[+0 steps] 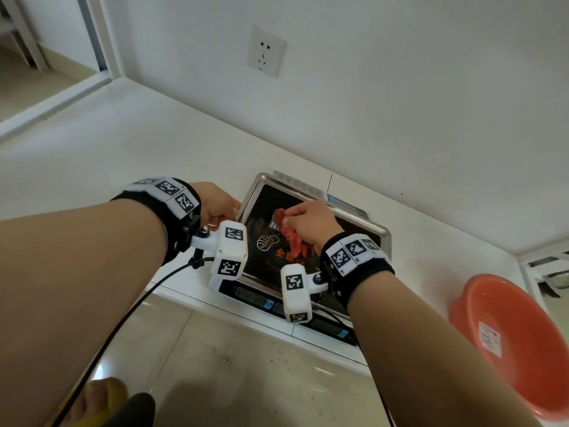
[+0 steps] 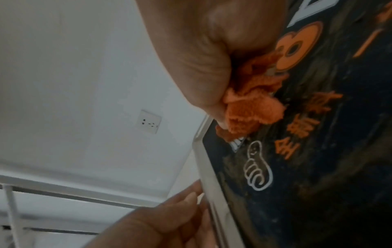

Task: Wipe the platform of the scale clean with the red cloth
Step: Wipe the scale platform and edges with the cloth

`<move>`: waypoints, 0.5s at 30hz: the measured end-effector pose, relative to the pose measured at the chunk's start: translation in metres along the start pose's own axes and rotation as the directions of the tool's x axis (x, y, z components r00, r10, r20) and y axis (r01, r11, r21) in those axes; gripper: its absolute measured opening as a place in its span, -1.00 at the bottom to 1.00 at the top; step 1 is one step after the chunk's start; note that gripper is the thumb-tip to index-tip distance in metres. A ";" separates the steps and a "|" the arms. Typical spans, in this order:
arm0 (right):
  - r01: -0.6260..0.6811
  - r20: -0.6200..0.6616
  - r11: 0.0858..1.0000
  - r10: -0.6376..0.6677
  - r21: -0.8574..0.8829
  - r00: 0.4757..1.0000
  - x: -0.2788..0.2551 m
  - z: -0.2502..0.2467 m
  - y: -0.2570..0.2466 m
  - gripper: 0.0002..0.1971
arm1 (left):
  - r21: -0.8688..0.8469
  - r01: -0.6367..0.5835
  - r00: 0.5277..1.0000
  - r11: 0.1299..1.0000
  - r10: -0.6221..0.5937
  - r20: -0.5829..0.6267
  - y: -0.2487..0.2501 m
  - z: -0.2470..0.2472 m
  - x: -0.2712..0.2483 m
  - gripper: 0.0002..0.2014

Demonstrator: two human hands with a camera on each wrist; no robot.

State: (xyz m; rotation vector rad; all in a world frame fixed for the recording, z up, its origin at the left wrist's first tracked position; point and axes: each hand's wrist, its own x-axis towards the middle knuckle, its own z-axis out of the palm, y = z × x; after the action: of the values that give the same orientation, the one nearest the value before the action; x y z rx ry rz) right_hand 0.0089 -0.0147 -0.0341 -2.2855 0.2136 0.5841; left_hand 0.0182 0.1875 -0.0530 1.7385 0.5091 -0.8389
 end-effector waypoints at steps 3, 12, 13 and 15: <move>-0.018 -0.020 0.997 0.020 0.080 1.000 0.004 -0.006 -0.005 -0.87 | 0.015 -0.014 1.000 1.000 0.014 0.007 -0.002 0.003 0.003 -0.64; -0.017 0.023 0.998 0.019 -0.063 1.000 0.004 -0.001 -0.007 -0.80 | 0.117 -0.037 0.997 0.992 0.028 0.072 -0.006 0.001 0.007 -0.65; -0.015 0.043 0.998 0.018 -0.061 0.999 0.005 -0.001 -0.008 -0.81 | 0.121 -0.041 0.997 0.992 0.032 0.076 -0.006 0.001 0.007 -0.65; -0.027 0.049 1.000 0.026 0.004 0.998 0.007 -0.004 -0.011 -0.85 | 0.128 -0.044 0.996 0.991 0.033 0.086 -0.006 0.001 0.007 -0.64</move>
State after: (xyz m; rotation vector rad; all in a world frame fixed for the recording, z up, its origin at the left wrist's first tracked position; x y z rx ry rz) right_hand 0.0204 -0.0094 -0.0279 -2.2645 0.2212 0.6522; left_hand 0.0188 0.1878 -0.0623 1.8170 0.3708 -0.9312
